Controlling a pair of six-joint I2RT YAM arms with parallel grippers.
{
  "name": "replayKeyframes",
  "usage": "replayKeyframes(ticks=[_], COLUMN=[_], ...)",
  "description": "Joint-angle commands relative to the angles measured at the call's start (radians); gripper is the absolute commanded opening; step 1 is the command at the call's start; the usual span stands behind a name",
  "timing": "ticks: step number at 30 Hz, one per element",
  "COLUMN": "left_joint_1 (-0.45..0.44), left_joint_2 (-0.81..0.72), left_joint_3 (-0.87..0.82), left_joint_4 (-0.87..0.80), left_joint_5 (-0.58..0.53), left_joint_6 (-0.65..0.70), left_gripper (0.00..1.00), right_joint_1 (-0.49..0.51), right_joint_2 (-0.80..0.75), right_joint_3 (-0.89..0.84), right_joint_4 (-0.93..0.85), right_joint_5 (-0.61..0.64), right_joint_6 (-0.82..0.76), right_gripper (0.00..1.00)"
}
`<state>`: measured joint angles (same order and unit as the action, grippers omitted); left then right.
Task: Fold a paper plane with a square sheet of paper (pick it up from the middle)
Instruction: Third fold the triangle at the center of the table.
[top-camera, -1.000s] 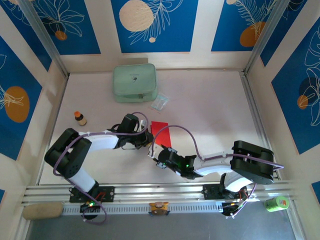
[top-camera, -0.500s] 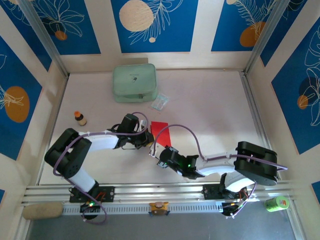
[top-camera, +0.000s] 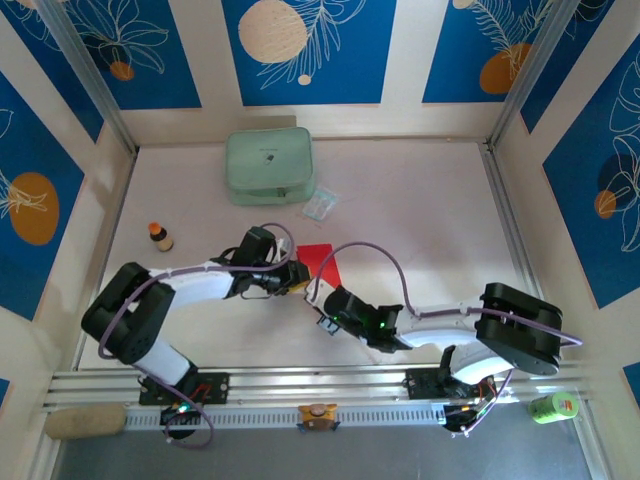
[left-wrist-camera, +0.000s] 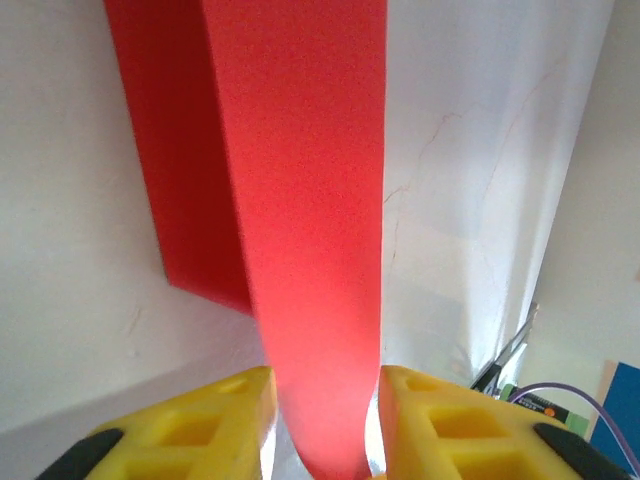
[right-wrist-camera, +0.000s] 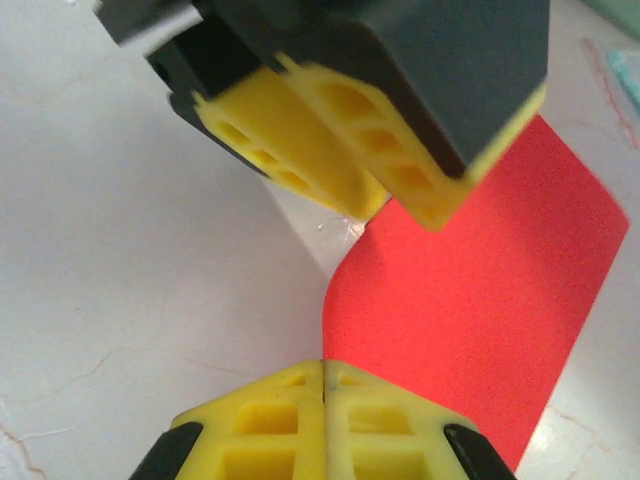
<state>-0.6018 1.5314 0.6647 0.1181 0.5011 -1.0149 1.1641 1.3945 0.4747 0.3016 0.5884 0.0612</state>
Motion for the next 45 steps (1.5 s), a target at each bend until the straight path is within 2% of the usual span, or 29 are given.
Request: replayKeyframes(ticks=[1, 6, 11, 17, 20, 25, 28, 34, 45], left_joint_1=[0.013, 0.017, 0.025, 0.031, 0.035, 0.053, 0.067, 0.086, 0.08], left_joint_2=[-0.067, -0.13, -0.161, -0.166, -0.171, -0.179, -0.169, -0.064, 0.215], left_joint_3=[0.017, 0.026, 0.026, 0.03, 0.04, 0.063, 0.082, 0.173, 0.281], left_joint_4=[-0.138, -0.228, -0.257, -0.261, -0.271, -0.283, -0.28, -0.273, -0.154], left_joint_5=[-0.086, -0.168, -0.194, -0.189, -0.186, -0.179, -0.161, -0.051, 0.113], left_joint_6=[0.066, 0.103, 0.118, 0.124, 0.133, 0.153, 0.173, 0.234, 0.235], left_gripper=[0.4, 0.43, 0.43, 0.41, 0.39, 0.32, 0.27, 0.13, 0.07], right_joint_1=[-0.045, -0.148, -0.25, -0.329, -0.328, -0.321, -0.313, -0.315, -0.317], right_joint_2=[-0.023, -0.02, -0.009, 0.03, 0.053, 0.079, 0.091, 0.107, 0.115], right_joint_3=[0.023, 0.068, 0.111, 0.187, 0.221, 0.24, 0.237, 0.195, 0.152], right_joint_4=[-0.062, -0.125, -0.171, -0.258, -0.272, -0.242, -0.241, -0.218, -0.158], right_joint_5=[-0.16, -0.363, -0.538, -0.742, -0.819, -0.891, -0.872, -0.868, -0.871], right_joint_6=[0.128, 0.299, 0.438, 0.526, 0.523, 0.543, 0.535, 0.519, 0.528], right_gripper=[0.0, 0.01, 0.01, 0.01, 0.01, 0.0, 0.0, 0.0, 0.0])
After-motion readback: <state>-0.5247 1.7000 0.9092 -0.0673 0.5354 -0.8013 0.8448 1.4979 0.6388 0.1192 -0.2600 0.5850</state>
